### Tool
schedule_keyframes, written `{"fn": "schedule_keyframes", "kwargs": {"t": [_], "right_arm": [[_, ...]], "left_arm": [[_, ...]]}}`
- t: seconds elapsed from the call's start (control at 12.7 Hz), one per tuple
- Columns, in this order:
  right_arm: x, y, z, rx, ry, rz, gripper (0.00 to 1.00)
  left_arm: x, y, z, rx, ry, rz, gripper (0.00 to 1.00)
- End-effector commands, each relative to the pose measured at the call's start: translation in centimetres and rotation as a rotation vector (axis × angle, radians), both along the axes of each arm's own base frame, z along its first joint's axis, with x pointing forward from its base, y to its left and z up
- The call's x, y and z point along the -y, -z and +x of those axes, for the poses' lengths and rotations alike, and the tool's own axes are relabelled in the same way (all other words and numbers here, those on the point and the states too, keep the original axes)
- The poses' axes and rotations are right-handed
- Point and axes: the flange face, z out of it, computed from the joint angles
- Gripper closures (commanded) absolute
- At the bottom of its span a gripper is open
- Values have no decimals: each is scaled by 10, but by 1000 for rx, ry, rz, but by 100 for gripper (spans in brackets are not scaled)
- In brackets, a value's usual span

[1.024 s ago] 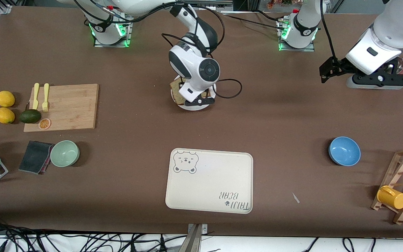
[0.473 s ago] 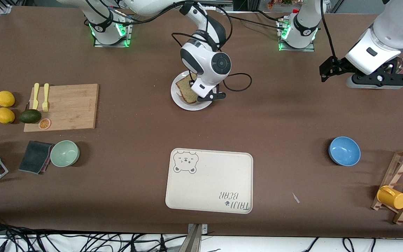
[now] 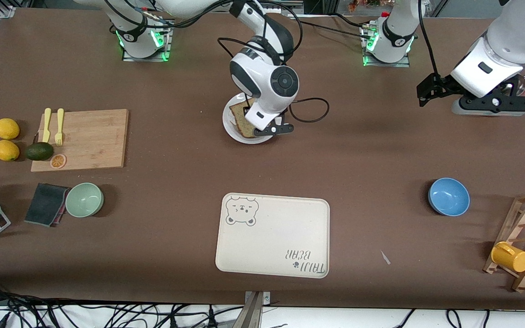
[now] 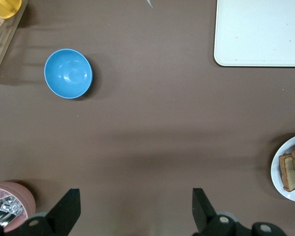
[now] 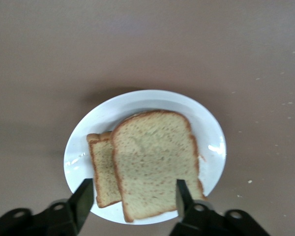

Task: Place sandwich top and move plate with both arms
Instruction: 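Lower the bread onto the egg slice and open the right gripper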

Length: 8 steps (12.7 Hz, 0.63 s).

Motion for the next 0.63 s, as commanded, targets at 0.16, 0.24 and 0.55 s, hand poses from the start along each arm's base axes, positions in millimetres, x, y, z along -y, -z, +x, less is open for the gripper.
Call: {"fn": "schedule_keyframes", "kwargs": {"t": [0.16, 0.24, 0.55], "right_arm": [[58, -68, 44, -34, 101, 37, 0], [77, -80, 55, -43, 106, 35, 0], [173, -125, 96, -85, 99, 28, 0]], "left_arm": [[-1, -4, -5, -30, 8, 14, 0], [-2, -4, -4, -29, 2, 2, 0], [2, 22, 4, -105, 4, -35, 0]]}}
